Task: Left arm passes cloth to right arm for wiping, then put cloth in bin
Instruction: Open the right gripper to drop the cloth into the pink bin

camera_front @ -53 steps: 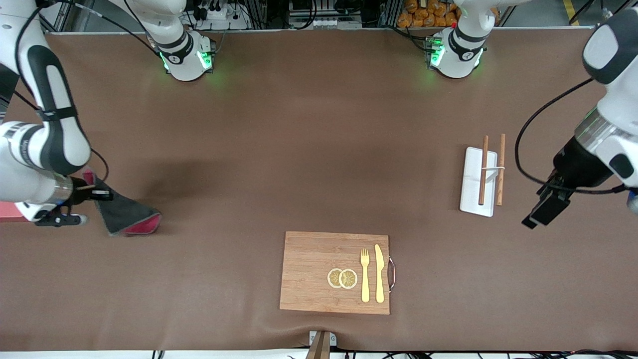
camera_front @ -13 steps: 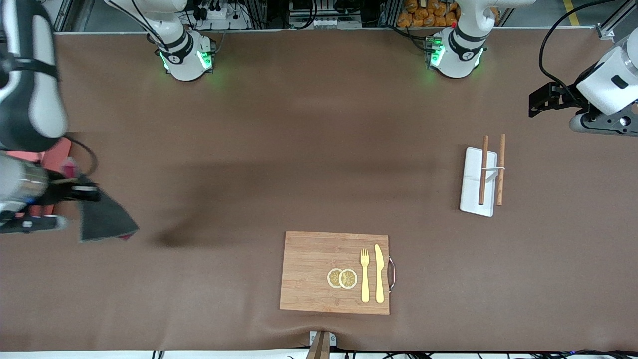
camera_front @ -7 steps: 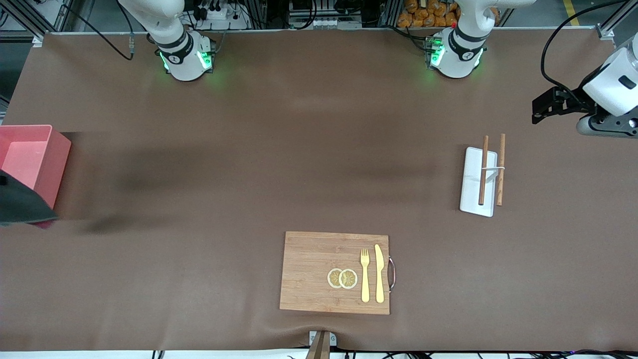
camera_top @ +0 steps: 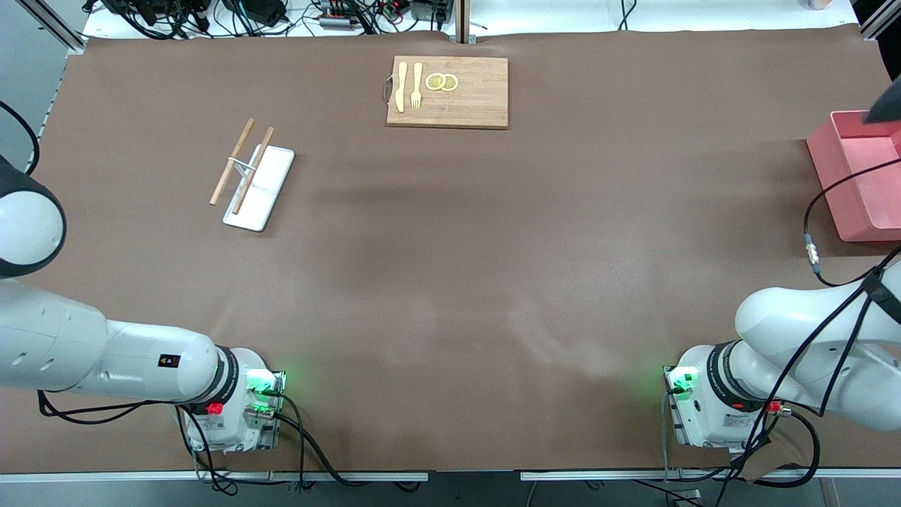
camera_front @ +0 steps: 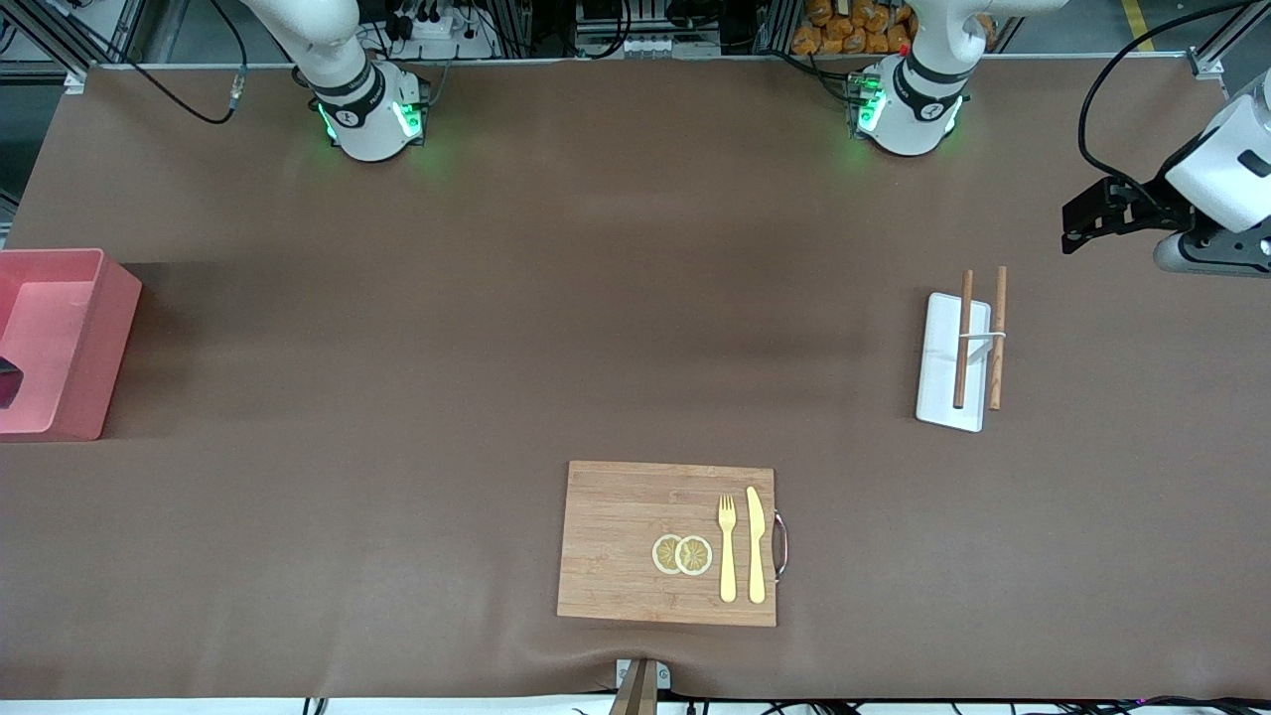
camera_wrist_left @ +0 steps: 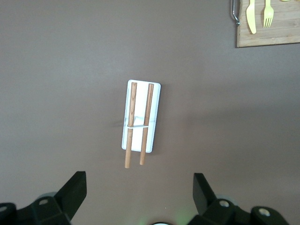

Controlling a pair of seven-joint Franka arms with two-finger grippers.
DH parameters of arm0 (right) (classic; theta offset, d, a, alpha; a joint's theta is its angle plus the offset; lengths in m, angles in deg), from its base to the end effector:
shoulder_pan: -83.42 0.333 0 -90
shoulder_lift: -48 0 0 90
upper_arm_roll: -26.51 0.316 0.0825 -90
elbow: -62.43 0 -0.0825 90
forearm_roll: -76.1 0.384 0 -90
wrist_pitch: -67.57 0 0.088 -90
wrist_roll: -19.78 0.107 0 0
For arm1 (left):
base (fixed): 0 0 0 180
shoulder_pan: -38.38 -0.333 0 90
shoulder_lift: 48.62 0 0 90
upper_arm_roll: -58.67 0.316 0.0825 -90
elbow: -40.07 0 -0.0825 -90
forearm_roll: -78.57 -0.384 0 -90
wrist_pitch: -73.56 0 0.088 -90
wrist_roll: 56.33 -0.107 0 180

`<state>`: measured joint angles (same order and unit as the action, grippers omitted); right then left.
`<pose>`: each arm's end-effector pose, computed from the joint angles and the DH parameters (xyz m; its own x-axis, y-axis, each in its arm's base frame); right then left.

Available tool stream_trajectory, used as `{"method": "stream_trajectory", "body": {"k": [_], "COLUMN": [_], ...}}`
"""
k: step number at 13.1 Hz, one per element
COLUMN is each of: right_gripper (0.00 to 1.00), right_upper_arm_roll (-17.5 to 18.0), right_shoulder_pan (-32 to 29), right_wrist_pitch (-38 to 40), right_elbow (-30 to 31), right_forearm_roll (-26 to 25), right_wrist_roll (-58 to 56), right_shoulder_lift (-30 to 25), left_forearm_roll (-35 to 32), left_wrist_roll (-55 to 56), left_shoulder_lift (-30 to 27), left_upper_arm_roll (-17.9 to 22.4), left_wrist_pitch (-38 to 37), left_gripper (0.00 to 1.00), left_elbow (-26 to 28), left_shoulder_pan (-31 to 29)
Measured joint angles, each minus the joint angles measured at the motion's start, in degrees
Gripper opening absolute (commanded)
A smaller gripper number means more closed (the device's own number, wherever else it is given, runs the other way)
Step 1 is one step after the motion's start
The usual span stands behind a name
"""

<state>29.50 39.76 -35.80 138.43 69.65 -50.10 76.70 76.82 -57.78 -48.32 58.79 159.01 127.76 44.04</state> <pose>0.5215 -0.4701 0.4445 0.8592 0.5042 -0.0867 0.5066 -0.8621 0.0068 0.5460 -0.0495 0.6337 0.9919 -0.1192 -0.0450 -0.1206 -0.9923 -0.0294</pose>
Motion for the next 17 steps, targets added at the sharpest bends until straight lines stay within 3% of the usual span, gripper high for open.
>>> {"method": "stream_trajectory", "body": {"k": [1, 2, 3, 4, 8, 13, 17], "right_gripper": [0.0, 0.13, 0.85, 1.0, 1.0, 1.0, 1.0], "right_upper_arm_roll": [-0.01, 0.01, 0.04, 0.04, 0.24, 1.85, 2.94], "right_shoulder_pan": [-1.41, -2.56, -3.45, -4.12, -4.53, -2.29, 3.64], "right_wrist_pitch": [-0.84, -0.99, -0.96, -0.92, -5.86, -6.78, -5.5], "right_elbow": [0.01, 0.05, 0.13, 0.23, 0.29, -0.82, -2.59], "right_forearm_roll": [0.0, -0.01, 0.0, 0.07, 2.99, 4.0, 4.32], "right_wrist_roll": [-1.54, -2.48, -3.94, -5.61, -7.46, -6.9, 5.05], "right_shoulder_lift": [2.27, 4.28, 5.91, 7.4, 12.46, 12.95, 11.67], "left_forearm_roll": [0.15, 0.37, 0.51, 0.58, 0.65, 0.65, 0.65], "left_wrist_roll": [0.0, 0.0, 0.0, 0.0, 0.0, 0.0, 0.0], "left_shoulder_lift": [0.0, 0.0, 0.0, 0.0, 0.06, 0.28, 1.09], "left_upper_arm_roll": [-0.03, -0.07, -0.08, -0.06, -0.01, 0.11, 0.16], "left_wrist_pitch": [0.06, 0.11, 0.2, 0.33, 2.09, 2.22, 2.34], "left_gripper": [1.0, 1.0, 1.0, 1.0, 1.0, 1.0, 1.0], "left_elbow": [-0.04, -0.05, -0.06, -0.07, -0.06, -0.05, -0.05], "left_shoulder_pan": [0.09, 0.17, 0.19, 0.13, 0.03, -0.1, -0.13]}}
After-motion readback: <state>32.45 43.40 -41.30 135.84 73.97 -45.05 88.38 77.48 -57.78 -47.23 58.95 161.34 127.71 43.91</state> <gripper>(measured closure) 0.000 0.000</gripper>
